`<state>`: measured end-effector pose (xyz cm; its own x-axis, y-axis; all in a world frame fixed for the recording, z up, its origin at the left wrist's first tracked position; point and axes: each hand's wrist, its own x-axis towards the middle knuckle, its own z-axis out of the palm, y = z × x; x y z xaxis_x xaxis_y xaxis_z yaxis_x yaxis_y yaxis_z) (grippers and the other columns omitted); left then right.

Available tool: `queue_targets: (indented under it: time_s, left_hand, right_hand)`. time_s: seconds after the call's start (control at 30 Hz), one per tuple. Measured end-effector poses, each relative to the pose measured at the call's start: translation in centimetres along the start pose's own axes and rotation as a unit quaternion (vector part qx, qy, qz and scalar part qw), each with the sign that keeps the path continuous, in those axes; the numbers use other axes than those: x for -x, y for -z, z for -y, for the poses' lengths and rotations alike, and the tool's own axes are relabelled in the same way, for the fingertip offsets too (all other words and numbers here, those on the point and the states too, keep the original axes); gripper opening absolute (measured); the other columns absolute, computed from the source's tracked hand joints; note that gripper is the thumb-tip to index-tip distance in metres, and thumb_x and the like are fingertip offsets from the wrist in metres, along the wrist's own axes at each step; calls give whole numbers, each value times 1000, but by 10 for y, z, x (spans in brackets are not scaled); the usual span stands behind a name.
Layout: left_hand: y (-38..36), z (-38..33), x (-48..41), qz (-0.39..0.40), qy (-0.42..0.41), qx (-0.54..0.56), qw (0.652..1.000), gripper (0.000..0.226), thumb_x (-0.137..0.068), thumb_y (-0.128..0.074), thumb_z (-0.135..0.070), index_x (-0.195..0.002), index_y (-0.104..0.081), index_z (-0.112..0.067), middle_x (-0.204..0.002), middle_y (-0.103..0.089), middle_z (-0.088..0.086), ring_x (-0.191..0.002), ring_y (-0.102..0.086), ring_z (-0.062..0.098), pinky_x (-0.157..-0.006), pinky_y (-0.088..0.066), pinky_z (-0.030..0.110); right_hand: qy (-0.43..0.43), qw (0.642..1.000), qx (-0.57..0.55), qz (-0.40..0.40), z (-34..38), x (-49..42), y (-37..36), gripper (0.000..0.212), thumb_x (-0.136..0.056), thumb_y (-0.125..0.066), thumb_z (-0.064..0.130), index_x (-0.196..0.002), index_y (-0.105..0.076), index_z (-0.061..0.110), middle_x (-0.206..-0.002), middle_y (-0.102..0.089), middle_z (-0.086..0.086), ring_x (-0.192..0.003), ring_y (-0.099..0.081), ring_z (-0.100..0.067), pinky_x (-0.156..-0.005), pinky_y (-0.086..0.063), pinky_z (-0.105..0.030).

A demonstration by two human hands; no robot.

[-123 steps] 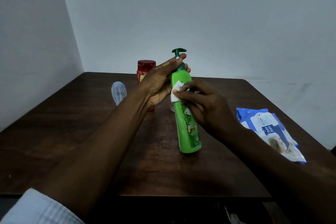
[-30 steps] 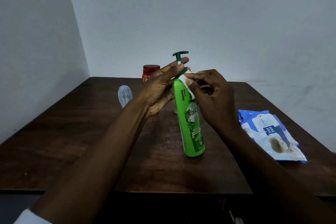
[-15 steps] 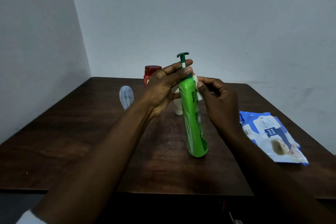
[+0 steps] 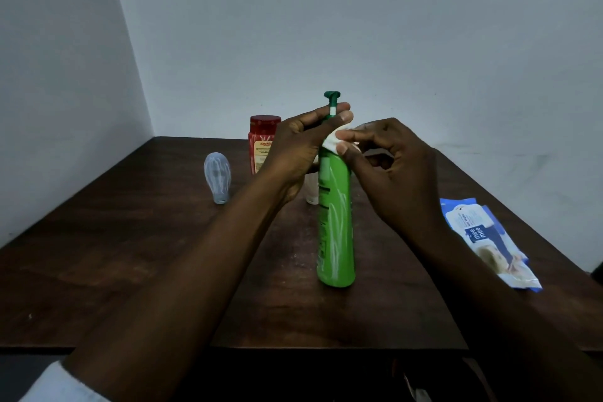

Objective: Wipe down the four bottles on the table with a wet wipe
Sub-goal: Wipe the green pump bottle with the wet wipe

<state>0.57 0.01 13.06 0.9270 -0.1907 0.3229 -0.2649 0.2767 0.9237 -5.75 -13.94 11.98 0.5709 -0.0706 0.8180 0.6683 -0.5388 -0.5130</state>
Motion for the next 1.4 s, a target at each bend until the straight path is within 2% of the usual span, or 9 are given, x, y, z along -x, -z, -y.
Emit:
queue_targets:
  time_s: [0.17,0.3,0.47,0.67,0.77,0.87,1.13,1.23,1.4]
  left_hand:
    - [-4,2,-2,14,27,82,996,7,-87,-75,-19,-94,-77,-20,-84,-75,-2,-76,-71,15,-66,-57,30]
    - [-3,3,-6,38,41,136,989,8,-92,-69,-13,-98,-74,-15,-79,-71,3,-67,-68,14,-63,-59,29]
    - [3,6,-11,16,50,133,990,6,-92,-70,-14,-95,-74,-17,-64,-60,-8,-57,-55,10,-54,-52,25]
    - [10,12,-13,-8,59,110,992,5,-90,-72,-20,-91,-77,-22,-67,-56,-5,-64,-53,15,-75,-50,40]
    - [11,12,-13,-20,62,109,992,4,-91,-72,-21,-93,-75,-22,-62,-58,-8,-57,-56,10,-62,-53,28]
    - [13,12,-12,-26,62,104,992,5,-92,-71,-22,-96,-72,-20,-58,-57,-10,-52,-55,6,-56,-52,24]
    - [11,11,-10,-26,61,121,990,16,-99,-60,-27,-93,-70,-16,-63,-61,-5,-54,-56,10,-55,-52,25]
    - [11,10,-10,-27,70,130,989,25,-101,-55,-31,-89,-70,-15,-63,-60,0,-56,-56,14,-59,-52,29]
    - [9,8,-10,-45,74,118,989,23,-101,-55,-29,-87,-68,-15,-68,-58,3,-58,-55,15,-60,-51,29]
  right_hand:
    - [-29,999,-17,-5,-4,0,-3,14,-87,-77,20,-100,-79,18,-97,-70,6,-83,-68,-8,-67,-56,-23]
    - [-27,999,-31,-1,-7,3,-3,14,-85,-79,17,-98,-80,17,-100,-70,2,-88,-69,-9,-69,-57,-24]
    - [-33,998,-47,15,-15,23,-5,15,-82,-82,16,-97,-80,14,-101,-69,0,-94,-70,-9,-74,-59,-23]
    - [-51,997,-54,33,-25,58,-5,19,-80,-82,14,-98,-80,18,-103,-68,0,-100,-69,-10,-79,-58,-22]
    - [-62,995,-55,50,-28,72,-3,19,-80,-82,12,-99,-80,16,-104,-68,2,-99,-70,-12,-81,-60,-28]
    - [-78,994,-34,69,-29,86,1,20,-80,-83,12,-98,-81,19,-104,-68,7,-102,-69,-11,-87,-58,-35]
    - [-97,991,17,95,-25,120,17,22,-76,-85,12,-95,-82,23,-101,-71,10,-101,-65,4,-87,-46,-7]
    - [-97,989,39,106,-24,130,21,23,-75,-86,12,-94,-82,25,-102,-70,17,-99,-66,5,-87,-48,-9]
    - [-113,987,44,104,-25,135,23,24,-74,-88,14,-92,-82,28,-102,-70,15,-96,-68,3,-85,-52,-14]
